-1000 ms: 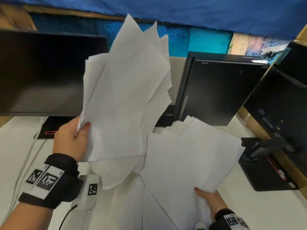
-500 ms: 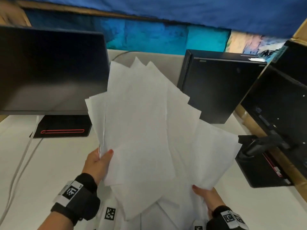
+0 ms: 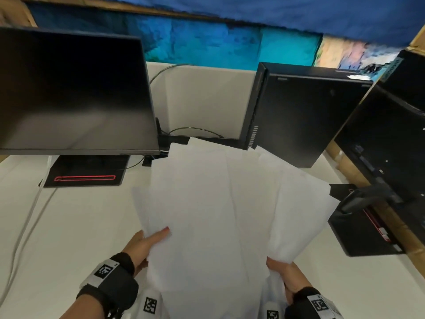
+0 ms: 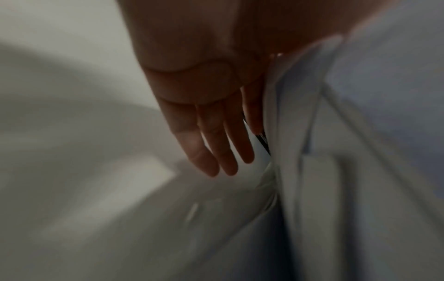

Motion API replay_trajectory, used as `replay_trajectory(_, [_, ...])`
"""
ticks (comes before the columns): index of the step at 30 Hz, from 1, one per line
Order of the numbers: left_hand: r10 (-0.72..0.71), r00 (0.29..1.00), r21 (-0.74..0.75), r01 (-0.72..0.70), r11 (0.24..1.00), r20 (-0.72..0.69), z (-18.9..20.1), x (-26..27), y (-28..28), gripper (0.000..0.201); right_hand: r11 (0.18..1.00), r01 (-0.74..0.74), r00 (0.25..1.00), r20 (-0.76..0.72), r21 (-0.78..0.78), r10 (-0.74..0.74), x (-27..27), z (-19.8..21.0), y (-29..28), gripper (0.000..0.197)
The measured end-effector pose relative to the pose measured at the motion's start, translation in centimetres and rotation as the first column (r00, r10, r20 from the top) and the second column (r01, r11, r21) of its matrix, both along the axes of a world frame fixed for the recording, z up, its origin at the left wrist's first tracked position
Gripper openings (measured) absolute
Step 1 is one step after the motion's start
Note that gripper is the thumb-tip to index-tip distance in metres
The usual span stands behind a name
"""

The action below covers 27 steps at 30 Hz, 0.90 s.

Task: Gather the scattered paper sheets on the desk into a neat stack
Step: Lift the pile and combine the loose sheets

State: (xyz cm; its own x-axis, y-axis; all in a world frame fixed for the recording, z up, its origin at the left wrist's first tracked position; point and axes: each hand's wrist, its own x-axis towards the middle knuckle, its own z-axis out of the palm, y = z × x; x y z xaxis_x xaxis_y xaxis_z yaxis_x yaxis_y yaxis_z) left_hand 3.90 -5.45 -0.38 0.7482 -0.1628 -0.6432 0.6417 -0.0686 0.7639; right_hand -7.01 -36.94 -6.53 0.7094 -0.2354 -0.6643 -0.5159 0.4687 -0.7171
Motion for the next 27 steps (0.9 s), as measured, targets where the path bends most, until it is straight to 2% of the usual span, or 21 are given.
replay_trajectory(2, [0.084, 0.996, -0.101, -0.083, 0.991, 0.007, 0.4, 0.0, 0.1, 0.069, 0.999, -0.014, 1.000, 0.023, 0.052, 0.013, -0.2, 0.5, 0.5, 0.057])
replay_trajectory(5, [0.181, 0.983, -0.193, -0.182, 0.964, -0.025, 1.3, -0.4, 0.2, 0.030, 0.997, -0.043, 0.998, 0.054, 0.070, 0.040, -0.2, 1.3, 1.0, 0.036])
replay_trajectory(6, [0.224, 0.974, -0.226, -0.227, 0.947, -0.038, 1.9, -0.5, 0.3, 0.030, 0.997, -0.044, 0.997, 0.060, 0.067, 0.040, -0.1, 1.4, 0.9, 0.031])
replay_trajectory(8, [0.237, 0.971, -0.281, -0.238, 0.930, -0.037, 2.1, -0.2, 0.8, 0.037, 0.999, -0.036, 0.999, 0.016, 0.030, 0.036, -0.2, 1.5, 0.9, 0.033])
replay_trajectory(9, [0.196, 0.981, -0.286, -0.189, 0.940, -0.005, 1.8, 0.0, 1.2, 0.048, 0.999, -0.032, 0.999, 0.004, 0.009, 0.032, -0.3, 1.5, 1.0, 0.032])
replay_trajectory(10, [0.114, 0.993, -0.251, -0.101, 0.963, 0.035, 1.6, 0.2, 1.4, 0.068, 1.000, -0.026, 0.999, -0.020, -0.018, 0.025, -0.2, 1.6, 1.2, 0.030])
replay_trajectory(12, [-0.033, 0.997, -0.109, 0.040, 0.993, 0.066, 1.4, 0.3, 1.2, 0.107, 0.996, -0.041, 0.997, -0.069, -0.085, 0.035, 0.2, 2.2, 1.9, 0.024])
replay_trajectory(14, [-0.140, 0.987, -0.061, 0.145, 0.987, 0.082, 1.4, 0.3, 0.7, 0.116, 0.978, -0.073, 0.992, -0.112, -0.193, 0.052, 0.5, 2.6, 2.2, 0.010])
replay_trajectory(15, [-0.150, 0.984, -0.054, 0.156, 0.986, 0.100, 1.4, 0.3, 0.6, 0.113, 0.978, -0.074, 0.992, -0.111, -0.197, 0.053, 0.4, 2.8, 2.2, 0.012])
replay_trajectory(16, [-0.124, 0.986, -0.058, 0.131, 0.990, 0.115, 1.3, 0.4, 0.7, 0.105, 0.981, -0.059, 0.992, -0.120, -0.183, 0.037, 0.3, 2.7, 1.9, 0.024])
replay_trajectory(19, [0.019, 0.990, -0.104, -0.005, 0.995, 0.138, 1.7, 0.9, 1.5, 0.062, 0.982, -0.075, 0.991, -0.122, -0.173, 0.054, -0.2, 2.9, 1.7, 0.031])
replay_trajectory(20, [0.021, 0.987, -0.079, -0.009, 0.997, 0.156, 1.8, 1.1, 1.7, 0.057, 0.980, -0.073, 0.992, -0.119, -0.183, 0.051, -0.2, 3.0, 1.7, 0.030])
replay_trajectory(24, [-0.028, 0.976, 0.017, 0.025, 1.000, 0.218, 2.2, 1.8, 0.8, 0.060, 0.975, -0.156, 0.981, -0.138, -0.159, 0.134, 0.4, 3.3, 2.2, 0.032])
replay_trajectory(27, [-0.058, 0.977, 0.041, 0.051, 0.998, 0.207, 2.3, 2.3, -0.1, 0.058, 0.983, -0.126, 0.982, -0.156, -0.130, 0.105, 0.7, 3.7, 2.9, 0.033])
